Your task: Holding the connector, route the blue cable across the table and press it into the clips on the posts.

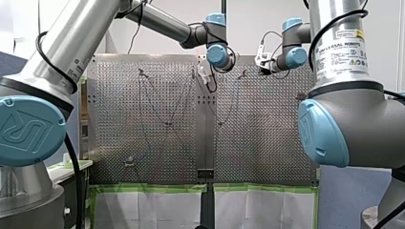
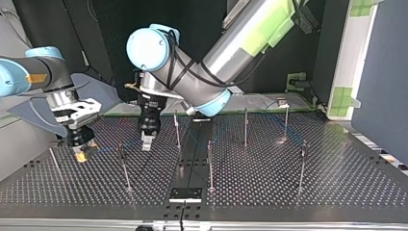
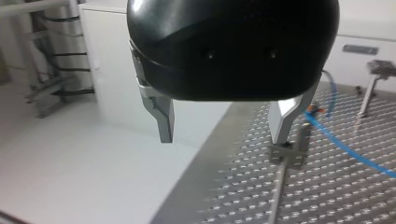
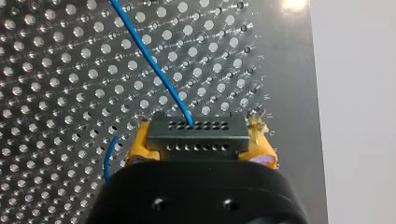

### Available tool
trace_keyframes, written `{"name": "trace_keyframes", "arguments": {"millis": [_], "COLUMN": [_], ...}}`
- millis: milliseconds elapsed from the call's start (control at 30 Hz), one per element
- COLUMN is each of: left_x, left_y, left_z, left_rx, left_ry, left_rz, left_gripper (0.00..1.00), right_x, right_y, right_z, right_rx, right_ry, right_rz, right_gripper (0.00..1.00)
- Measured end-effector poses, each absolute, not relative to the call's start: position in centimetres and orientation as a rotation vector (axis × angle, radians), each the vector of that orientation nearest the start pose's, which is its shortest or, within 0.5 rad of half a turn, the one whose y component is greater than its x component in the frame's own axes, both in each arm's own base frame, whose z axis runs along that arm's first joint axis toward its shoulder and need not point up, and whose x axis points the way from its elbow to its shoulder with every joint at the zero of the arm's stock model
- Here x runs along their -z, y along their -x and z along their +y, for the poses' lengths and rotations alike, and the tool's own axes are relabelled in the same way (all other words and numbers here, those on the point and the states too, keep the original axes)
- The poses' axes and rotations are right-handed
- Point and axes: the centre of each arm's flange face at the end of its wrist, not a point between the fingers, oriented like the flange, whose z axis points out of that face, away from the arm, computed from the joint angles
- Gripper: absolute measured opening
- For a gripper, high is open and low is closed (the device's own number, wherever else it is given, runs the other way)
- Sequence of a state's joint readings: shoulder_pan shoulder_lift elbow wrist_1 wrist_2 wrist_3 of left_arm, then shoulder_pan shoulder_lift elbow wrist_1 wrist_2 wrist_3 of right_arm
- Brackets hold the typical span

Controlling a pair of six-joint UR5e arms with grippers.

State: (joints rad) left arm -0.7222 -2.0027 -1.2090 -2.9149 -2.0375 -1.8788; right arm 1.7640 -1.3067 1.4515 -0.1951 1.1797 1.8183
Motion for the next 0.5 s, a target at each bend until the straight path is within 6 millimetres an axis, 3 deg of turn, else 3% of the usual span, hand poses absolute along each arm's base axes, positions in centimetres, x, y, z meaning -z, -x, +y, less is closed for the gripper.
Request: {"name": "trace_keyframes", "arguments": {"millis": [500], "left_x": [-47.4], "left_y": [-41.5], "left_z": [-46.7], "left_rx": [0.564], "left_ry": [0.259], "left_rz": [1.306], "left_gripper": [1.0], "right_x": [-41.9], "right_y": [-28.6], "right_z": [-55.0], "right_rx": [-1.807], "right_ry": [-1.541], "right_rz": [-1.055], "right_gripper": [0.0]}}
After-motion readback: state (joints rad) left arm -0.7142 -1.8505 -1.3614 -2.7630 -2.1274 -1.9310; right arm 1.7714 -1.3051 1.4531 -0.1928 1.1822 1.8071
